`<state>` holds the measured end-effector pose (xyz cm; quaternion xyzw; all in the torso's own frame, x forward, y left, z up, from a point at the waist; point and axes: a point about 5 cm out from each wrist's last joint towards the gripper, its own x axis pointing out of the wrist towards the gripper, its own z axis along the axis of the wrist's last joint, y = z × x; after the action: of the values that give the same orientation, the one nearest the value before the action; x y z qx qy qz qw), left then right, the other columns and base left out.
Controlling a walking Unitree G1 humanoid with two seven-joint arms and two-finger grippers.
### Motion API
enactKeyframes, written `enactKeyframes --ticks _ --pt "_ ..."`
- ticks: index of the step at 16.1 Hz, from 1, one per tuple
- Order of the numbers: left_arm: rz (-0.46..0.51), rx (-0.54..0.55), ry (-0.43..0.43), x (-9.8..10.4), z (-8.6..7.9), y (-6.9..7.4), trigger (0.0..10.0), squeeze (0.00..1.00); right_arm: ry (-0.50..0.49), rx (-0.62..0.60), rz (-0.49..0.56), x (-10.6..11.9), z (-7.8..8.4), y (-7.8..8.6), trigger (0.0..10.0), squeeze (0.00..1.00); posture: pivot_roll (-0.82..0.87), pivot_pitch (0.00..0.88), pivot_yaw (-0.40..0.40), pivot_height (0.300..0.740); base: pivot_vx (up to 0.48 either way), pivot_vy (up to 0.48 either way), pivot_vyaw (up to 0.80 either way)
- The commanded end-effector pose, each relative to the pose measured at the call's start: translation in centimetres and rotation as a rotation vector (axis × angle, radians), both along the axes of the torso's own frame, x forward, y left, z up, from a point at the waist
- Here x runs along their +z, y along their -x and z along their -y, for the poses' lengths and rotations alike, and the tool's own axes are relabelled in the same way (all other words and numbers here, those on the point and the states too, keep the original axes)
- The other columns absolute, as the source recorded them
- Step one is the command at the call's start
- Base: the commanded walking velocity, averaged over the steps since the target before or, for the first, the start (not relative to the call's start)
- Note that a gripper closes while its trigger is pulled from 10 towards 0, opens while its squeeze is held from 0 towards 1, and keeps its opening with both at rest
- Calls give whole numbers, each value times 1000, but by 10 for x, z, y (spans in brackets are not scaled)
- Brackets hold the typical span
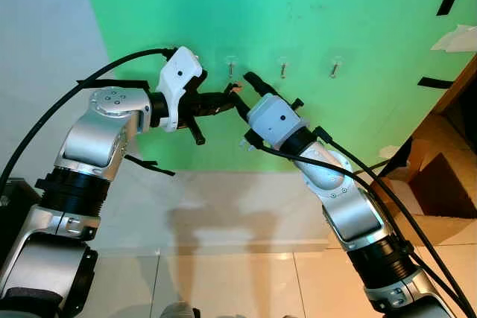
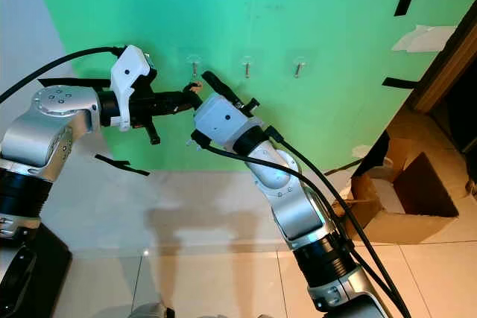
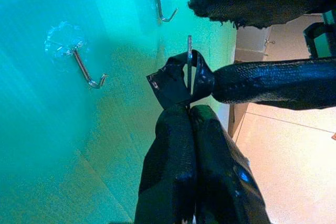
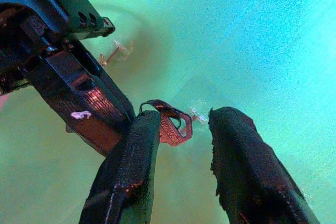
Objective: Hang keys on a hook
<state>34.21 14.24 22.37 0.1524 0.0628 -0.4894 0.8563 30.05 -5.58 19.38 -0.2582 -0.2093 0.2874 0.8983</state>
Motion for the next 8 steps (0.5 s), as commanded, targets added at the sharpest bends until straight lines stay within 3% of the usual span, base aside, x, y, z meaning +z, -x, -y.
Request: enactKeyframes --ticks 1,8 --pt "10 -10 -12 2 3 -1 10000 0 -7 25 14 4 -1 2 10000 0 37 0 -40 740 0 0 0" --pt "15 -26 -35 0 4 1 10000 0 29 21 19 5 -3 -1 10000 0 36 0 -41 740 0 0 0"
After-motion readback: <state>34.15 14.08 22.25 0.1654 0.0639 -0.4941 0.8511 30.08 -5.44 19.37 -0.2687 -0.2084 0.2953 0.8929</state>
